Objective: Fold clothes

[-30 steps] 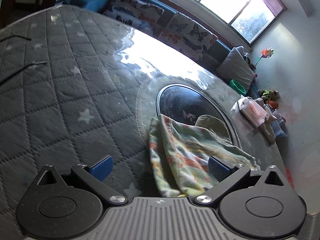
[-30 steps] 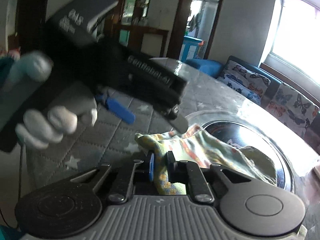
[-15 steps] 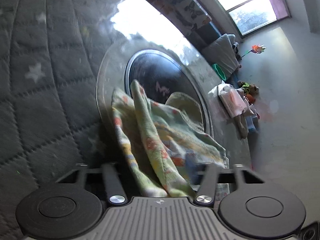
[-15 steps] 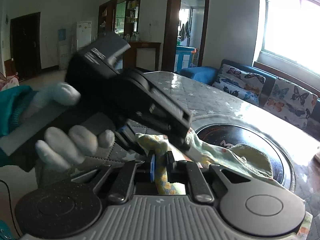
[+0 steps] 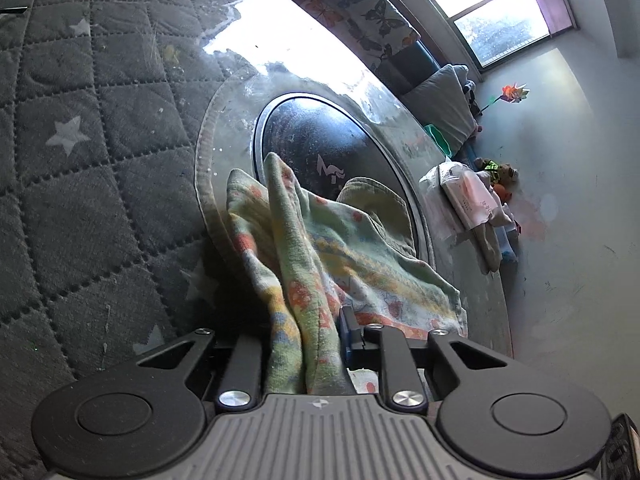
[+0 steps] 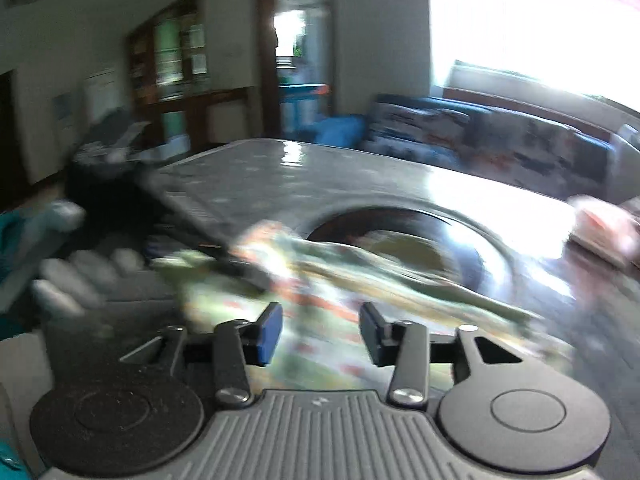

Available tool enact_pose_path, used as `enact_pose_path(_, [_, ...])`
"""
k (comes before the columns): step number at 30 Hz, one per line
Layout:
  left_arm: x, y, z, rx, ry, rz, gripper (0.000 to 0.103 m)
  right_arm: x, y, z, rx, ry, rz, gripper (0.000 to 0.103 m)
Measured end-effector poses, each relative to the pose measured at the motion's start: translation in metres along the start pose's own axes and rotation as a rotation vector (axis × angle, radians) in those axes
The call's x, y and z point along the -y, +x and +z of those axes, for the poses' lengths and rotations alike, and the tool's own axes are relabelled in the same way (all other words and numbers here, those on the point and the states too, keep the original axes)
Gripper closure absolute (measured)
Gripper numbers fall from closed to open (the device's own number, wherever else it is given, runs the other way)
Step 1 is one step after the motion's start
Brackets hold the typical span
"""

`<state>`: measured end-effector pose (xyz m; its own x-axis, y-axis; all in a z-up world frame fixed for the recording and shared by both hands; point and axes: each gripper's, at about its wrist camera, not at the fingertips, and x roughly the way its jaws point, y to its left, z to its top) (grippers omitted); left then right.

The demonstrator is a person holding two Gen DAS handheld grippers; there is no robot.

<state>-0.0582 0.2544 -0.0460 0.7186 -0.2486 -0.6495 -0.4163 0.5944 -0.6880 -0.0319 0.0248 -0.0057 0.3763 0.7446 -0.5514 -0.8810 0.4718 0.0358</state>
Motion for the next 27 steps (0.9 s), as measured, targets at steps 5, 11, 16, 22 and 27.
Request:
enact_pose_path(5, [0.004,0.000,-0.001,0.005,0.021,0.017,0.082,0.068,-0.004,-0.016,-0.019,0.149,-0.170,0.046])
enact_pose_path(11, [0.007,0.002,-0.002,0.011,0.029,0.036,0.082,0.118,-0.003,-0.036,-0.037,0.311,-0.239,0.041])
enact_pose_path(16, [0.009,0.002,-0.003,0.015,0.039,0.049,0.082,0.135,0.002,-0.046,-0.043,0.414,-0.222,0.041])
enact_pose_path(22, [0.010,0.003,-0.003,0.019,0.043,0.055,0.082,0.129,0.013,-0.041,-0.034,0.408,-0.199,0.042])
enact_pose_path(27, [0.011,0.003,-0.003,0.021,0.050,0.058,0.082,0.119,0.020,-0.035,-0.043,0.384,-0.168,0.065])
